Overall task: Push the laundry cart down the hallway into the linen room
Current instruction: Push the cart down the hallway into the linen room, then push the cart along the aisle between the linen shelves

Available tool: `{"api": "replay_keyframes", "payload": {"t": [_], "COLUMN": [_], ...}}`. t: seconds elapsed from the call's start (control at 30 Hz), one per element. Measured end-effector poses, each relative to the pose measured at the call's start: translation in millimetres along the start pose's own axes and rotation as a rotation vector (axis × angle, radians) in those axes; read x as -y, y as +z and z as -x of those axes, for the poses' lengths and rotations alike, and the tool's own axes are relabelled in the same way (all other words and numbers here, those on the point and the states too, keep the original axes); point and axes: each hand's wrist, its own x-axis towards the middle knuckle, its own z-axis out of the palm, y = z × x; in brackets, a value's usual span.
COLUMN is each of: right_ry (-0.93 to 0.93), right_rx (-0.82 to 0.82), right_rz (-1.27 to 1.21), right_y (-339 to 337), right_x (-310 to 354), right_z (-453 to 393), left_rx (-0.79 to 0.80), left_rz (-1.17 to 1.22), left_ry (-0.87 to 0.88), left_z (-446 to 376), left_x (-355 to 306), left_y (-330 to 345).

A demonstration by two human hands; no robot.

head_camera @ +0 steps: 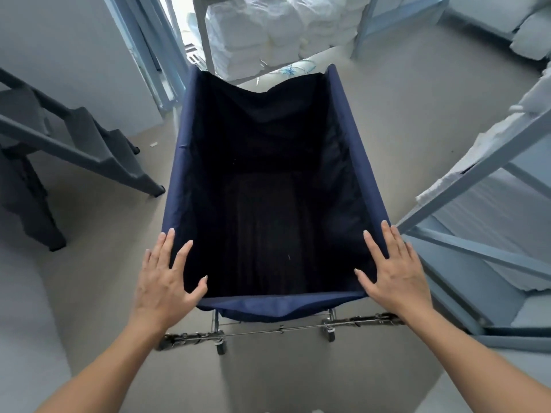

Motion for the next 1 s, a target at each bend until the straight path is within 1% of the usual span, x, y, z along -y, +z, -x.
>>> {"api": "replay_keyframes", "payload": {"t": [0.47, 0.7, 1.0], "right_ry": [0.108, 0.186, 0.272], "right_rx": [-0.050, -0.038, -0.001], "right_rz": [0.006, -0.036, -0.057], "right_y": [-4.2, -6.3, -11.8], "right_x": [13.4, 37.2, 50.9], "right_z": [-153.9, -221.2, -293.0], "left_rx": [0.033, 0.065, 0.080], "left_rz": [-0.040, -0.114, -0.087], "left_ry": [0.115, 0.205, 0.293], "left_z": [-209.3, -312.8, -427.2], "left_x": [30.9, 59.7, 75.6], "left_y": [-8.5, -10.6, -14.6]}}
